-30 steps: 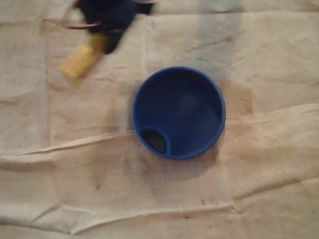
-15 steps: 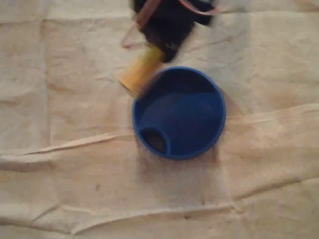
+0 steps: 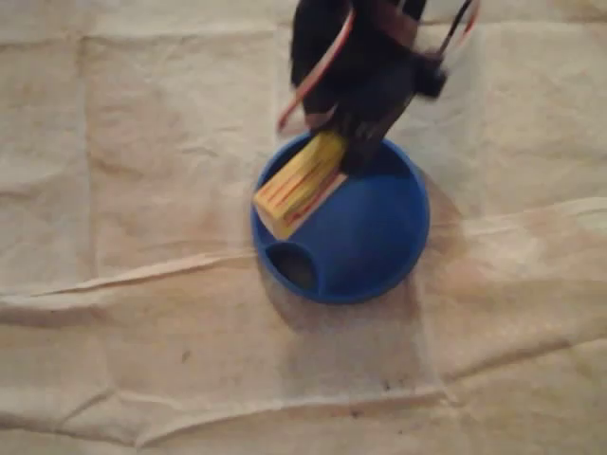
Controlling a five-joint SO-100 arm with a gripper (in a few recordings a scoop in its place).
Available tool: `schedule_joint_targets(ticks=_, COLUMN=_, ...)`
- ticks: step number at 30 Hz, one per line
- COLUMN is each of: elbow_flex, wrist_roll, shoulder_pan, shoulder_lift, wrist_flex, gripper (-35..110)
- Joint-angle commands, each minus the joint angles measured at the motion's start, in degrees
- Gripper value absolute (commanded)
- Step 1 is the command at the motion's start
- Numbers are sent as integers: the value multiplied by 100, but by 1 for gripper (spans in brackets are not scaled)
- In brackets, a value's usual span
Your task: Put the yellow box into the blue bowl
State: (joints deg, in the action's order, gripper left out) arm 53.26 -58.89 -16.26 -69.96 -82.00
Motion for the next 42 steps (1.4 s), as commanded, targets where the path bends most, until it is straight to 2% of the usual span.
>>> schedule_joint_targets(ticks=1, elbow_flex=-290, wrist_roll=70, shoulder_pan=44, shoulder_lift=-114, wrist_flex=114, gripper=0)
schedule_joint_targets(ticks=10, elbow_flex=-299, wrist_roll=62, shoulder_pan=264, shoulder_lift=-132, wrist_flex=123, gripper=2)
schedule_joint_targets(ticks=14, elbow_flex=-299, wrist_roll=62, shoulder_pan=264, shoulder_lift=-176, wrist_flex=185, gripper=10)
schedule_joint_targets(ticks=21, elbow_flex=-290, wrist_roll=53, shoulder_pan=132, shoulder_lift=-185, wrist_flex=879, gripper=23)
schedule_joint_targets(ticks=30, elbow_flex=-290, wrist_roll=-9, shoulder_pan=-35, shoulder_lift=-202, wrist_flex=721, gripper=24)
schedule_joint_targets(ticks=34, elbow_flex=-281, wrist_roll=-9, shoulder_pan=-149, shoulder_lift=-501, wrist_flex=571, gripper=21)
schedule_joint_targets(ticks=42, elbow_flex=-211, wrist_roll=97, shoulder_pan=-185, shoulder_lift=-1125, wrist_flex=501, gripper=-2)
